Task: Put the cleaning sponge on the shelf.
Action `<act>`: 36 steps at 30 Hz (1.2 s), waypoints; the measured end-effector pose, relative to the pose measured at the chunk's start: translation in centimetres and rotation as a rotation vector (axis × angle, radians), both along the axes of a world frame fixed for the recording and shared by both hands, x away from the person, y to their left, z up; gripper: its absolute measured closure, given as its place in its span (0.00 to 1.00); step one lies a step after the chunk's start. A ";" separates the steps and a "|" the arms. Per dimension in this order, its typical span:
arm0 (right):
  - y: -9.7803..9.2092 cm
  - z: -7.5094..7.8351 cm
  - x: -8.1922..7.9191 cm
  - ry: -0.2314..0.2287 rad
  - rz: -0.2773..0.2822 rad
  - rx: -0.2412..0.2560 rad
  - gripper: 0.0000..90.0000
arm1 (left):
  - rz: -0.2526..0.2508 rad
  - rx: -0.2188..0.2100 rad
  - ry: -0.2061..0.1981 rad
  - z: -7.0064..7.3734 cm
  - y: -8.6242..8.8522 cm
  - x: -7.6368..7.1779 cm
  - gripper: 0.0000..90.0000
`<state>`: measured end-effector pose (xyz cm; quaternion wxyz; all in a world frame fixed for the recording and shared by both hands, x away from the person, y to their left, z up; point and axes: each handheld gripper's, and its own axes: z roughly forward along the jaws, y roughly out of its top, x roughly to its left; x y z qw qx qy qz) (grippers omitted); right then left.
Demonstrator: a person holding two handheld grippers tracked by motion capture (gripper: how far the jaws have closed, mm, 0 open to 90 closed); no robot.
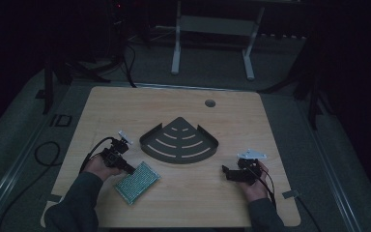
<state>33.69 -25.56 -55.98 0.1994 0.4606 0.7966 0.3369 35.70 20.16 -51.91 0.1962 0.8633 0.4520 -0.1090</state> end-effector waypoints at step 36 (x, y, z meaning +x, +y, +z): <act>0.0 0.0 0.0 0.000 0.000 0.000 0.15 | -0.003 -0.011 -0.107 5.0 1.3 0.1 1.00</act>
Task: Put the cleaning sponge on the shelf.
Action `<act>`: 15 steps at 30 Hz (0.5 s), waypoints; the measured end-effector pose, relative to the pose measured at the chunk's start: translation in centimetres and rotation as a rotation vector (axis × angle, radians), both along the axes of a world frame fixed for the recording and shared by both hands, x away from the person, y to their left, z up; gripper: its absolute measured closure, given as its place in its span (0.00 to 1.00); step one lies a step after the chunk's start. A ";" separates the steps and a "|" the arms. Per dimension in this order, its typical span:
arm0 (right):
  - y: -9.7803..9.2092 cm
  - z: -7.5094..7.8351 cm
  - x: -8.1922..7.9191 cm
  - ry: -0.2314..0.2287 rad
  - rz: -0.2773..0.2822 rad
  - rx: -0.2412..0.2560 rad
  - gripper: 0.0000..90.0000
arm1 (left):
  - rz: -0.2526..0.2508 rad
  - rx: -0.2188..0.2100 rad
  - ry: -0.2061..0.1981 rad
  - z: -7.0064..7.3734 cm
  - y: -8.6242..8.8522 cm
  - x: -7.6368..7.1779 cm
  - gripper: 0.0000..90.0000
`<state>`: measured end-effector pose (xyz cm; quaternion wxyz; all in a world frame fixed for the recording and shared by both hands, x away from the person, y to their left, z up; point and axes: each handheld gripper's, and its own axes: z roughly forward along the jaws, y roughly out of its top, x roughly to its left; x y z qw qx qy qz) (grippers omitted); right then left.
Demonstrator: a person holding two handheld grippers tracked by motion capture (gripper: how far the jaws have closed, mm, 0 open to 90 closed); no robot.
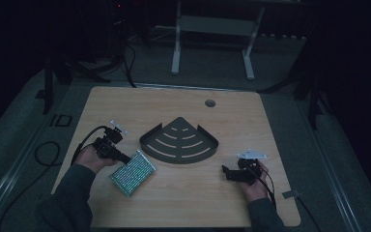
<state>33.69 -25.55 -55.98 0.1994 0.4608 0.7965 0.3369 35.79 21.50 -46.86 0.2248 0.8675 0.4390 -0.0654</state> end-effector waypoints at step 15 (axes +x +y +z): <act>0.0 0.0 0.0 0.001 -0.001 0.001 0.15 | 0.006 -0.013 -0.043 2.4 0.1 0.8 1.00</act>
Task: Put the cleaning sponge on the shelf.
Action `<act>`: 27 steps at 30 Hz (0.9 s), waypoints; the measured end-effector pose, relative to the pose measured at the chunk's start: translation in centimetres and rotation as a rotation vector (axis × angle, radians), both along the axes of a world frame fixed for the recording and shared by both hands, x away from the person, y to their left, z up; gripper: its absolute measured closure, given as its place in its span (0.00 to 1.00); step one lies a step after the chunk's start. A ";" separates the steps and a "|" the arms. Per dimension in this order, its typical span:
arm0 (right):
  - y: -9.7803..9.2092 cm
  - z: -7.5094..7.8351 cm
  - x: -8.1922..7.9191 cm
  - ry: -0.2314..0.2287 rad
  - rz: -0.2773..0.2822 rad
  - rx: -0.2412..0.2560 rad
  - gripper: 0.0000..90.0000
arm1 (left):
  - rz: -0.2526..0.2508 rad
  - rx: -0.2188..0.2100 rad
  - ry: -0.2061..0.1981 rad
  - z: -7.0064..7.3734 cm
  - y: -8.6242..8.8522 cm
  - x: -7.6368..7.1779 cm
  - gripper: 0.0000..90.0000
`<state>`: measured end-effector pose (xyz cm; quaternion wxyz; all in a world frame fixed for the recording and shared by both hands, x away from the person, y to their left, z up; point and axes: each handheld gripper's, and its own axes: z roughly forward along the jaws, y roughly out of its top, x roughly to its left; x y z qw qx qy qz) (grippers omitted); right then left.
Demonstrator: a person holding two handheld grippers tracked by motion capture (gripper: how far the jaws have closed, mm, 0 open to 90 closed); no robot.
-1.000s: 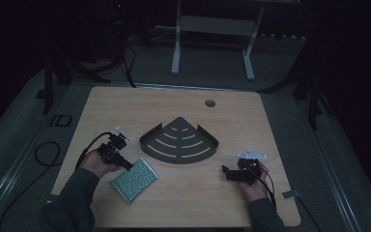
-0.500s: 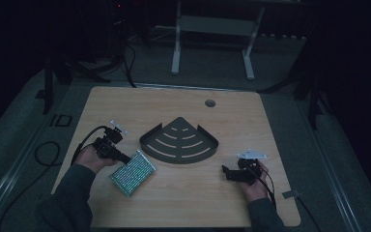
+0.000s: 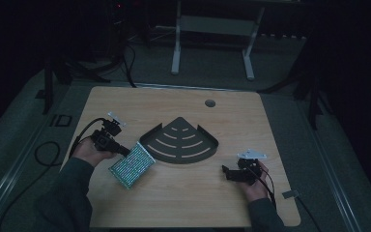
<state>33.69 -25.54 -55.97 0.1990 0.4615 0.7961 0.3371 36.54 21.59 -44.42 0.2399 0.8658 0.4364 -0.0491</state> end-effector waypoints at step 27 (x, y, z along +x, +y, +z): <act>0.0 0.0 0.0 0.000 0.001 -0.001 0.15 | -0.047 0.060 -0.016 3.9 -2.1 2.5 1.00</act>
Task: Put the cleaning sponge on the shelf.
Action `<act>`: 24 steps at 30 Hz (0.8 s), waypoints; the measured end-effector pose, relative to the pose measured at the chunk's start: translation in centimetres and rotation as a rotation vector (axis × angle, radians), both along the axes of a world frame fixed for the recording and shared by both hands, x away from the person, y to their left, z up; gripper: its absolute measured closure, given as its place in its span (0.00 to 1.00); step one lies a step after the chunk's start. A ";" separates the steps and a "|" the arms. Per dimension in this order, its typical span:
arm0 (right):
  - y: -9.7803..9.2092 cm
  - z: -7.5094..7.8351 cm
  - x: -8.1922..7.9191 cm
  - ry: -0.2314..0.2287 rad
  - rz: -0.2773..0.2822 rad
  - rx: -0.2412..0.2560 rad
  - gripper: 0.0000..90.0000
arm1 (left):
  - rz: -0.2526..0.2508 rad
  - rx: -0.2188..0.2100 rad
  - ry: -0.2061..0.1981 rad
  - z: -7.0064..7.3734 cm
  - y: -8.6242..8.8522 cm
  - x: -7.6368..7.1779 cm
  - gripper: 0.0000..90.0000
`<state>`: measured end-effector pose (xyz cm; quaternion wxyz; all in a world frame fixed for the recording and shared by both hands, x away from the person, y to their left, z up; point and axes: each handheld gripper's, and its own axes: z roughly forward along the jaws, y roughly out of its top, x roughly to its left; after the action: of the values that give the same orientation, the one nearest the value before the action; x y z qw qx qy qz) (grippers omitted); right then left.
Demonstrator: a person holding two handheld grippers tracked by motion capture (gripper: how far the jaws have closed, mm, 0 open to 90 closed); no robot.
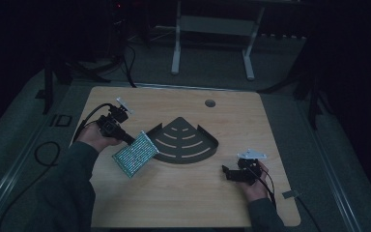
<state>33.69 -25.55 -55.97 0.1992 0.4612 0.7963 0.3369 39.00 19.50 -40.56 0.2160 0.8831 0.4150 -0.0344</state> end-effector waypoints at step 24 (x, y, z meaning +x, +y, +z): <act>0.0 0.0 0.0 -0.002 0.000 0.000 0.15 | -0.011 0.030 -0.051 2.3 -2.0 2.8 1.00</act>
<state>33.70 -25.55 -55.98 0.1999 0.4609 0.7961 0.3374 41.76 17.48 -38.23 0.2132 0.8891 0.4050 -0.0069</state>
